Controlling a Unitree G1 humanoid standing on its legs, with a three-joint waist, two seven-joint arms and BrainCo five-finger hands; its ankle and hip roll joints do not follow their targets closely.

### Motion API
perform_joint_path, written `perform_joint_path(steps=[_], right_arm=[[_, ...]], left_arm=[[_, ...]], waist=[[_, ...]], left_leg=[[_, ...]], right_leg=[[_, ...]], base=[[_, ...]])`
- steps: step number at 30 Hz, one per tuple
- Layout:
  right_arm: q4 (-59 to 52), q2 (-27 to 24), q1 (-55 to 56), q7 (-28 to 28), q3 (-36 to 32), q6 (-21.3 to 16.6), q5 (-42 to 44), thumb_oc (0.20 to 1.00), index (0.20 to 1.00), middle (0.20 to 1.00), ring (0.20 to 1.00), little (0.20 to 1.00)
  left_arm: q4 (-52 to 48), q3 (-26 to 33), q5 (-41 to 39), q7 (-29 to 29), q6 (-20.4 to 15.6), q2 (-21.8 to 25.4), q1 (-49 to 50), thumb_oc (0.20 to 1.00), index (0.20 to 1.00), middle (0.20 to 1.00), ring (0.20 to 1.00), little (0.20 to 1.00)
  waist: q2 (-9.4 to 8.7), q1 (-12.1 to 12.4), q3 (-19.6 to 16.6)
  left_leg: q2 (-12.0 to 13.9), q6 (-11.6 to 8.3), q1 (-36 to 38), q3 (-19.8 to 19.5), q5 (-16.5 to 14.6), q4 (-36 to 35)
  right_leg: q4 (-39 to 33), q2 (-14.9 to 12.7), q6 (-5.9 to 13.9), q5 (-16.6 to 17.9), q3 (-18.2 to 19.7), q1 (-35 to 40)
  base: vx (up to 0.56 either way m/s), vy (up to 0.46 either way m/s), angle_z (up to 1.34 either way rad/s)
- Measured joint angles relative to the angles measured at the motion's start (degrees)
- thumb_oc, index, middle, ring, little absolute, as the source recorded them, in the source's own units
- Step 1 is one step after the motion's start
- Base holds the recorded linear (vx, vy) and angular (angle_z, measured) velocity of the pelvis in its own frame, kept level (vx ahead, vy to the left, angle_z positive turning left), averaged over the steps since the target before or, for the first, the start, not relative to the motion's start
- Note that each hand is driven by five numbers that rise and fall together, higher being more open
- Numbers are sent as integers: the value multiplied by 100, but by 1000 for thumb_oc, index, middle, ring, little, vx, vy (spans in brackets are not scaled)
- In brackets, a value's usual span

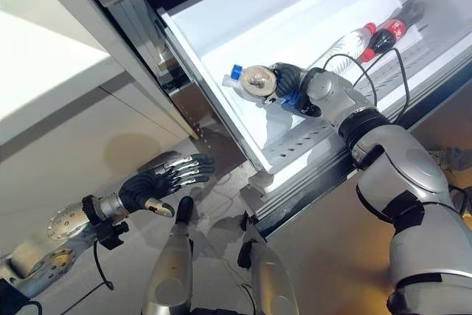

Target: Take the drinks into the refrigerator

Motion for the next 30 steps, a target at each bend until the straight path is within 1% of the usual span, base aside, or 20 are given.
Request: perform_joint_path(steps=[1,2,4,7,9,13,19,20,22,26,30], right_arm=[[88,60,-3,-49,-64,-19,-106,200,200,200,200,200],[200,145,-51,-138,-70,-108,-192,200,200,200,200,200],[208,158,-72,-233,-100,-172,-405,200,200,200,200,200],[227,173,-88,-363,-193,-183,-692,200,200,200,200,200],[381,225,-142,-429,-319,-186,-809,200,200,200,200,200],[546,280,-242,-530,-346,-186,-853,200,200,200,200,200],[565,287,-282,-571,-331,-162,-968,200,200,200,200,200],[565,293,-291,-571,-320,-161,-968,416,416,416,416,416],[563,295,-293,-564,-317,-159,-967,1000,1000,1000,1000,1000],[568,317,-291,-561,-291,-150,-969,1000,1000,1000,1000,1000],[553,389,-167,-433,-267,-149,-957,1000,1000,1000,1000,1000]], left_arm=[[-5,4,48,21,-7,-1,15,1000,1000,1000,1000,1000],[-4,48,94,55,-12,-1,47,1000,1000,1000,1000,1000],[-5,128,96,145,-16,-63,44,1000,1000,1000,1000,1000],[-4,232,104,245,-23,-116,77,1000,1000,1000,1000,1000],[-7,239,110,285,-53,-172,111,1000,1000,1000,1000,1000],[-12,247,305,362,-58,-172,109,1000,1000,1000,1000,1000],[-13,250,314,439,-58,-220,95,1000,1000,1000,1000,1000],[-13,251,313,458,-58,-227,87,1000,1000,1000,1000,1000],[-22,311,312,464,-58,-249,79,1000,1000,1000,1000,1000],[-23,417,305,470,-58,-269,-14,1000,1000,1000,1000,1000],[-32,469,300,465,-59,-266,-57,1000,1000,1000,1000,1000]], waist=[[-33,-5,-22],[-122,-25,-83],[-185,-27,-126],[-190,-28,-130],[-235,-21,-161],[-293,-17,-202],[-297,-15,-205],[-297,-17,-205],[-297,-17,-205],[-296,-6,-205],[-294,-9,-203]], left_leg=[[-3,-11,-48,-6,-11,28],[2,-14,-177,-4,-24,89],[14,-17,-313,-8,-25,153],[12,-22,-432,-38,-40,263],[11,-29,-613,-62,-57,382],[8,-39,-837,-84,-88,564],[-1,-35,-935,-108,-105,701],[-6,-34,-933,-108,-108,705],[-7,-32,-925,-104,-108,705],[-8,-31,-908,-101,-106,717],[-5,-31,-679,-78,-106,691]], right_leg=[[4,0,3,2,0,-46],[-1,5,2,27,2,-142],[-2,13,28,82,1,-246],[-1,13,46,102,0,-305],[0,12,52,116,7,-412],[-3,13,16,161,22,-542],[-4,12,2,199,48,-581],[-4,10,-11,212,60,-581],[-3,11,-14,240,98,-581],[2,7,-18,260,105,-560],[2,7,-20,261,107,-348]], base=[[0,0,0],[-15,-2,-3],[-11,-4,-2],[-4,1,1],[-20,4,4],[-5,3,1],[-5,4,0],[-18,12,-3],[-9,7,-2],[0,0,0],[-3,4,-1]])
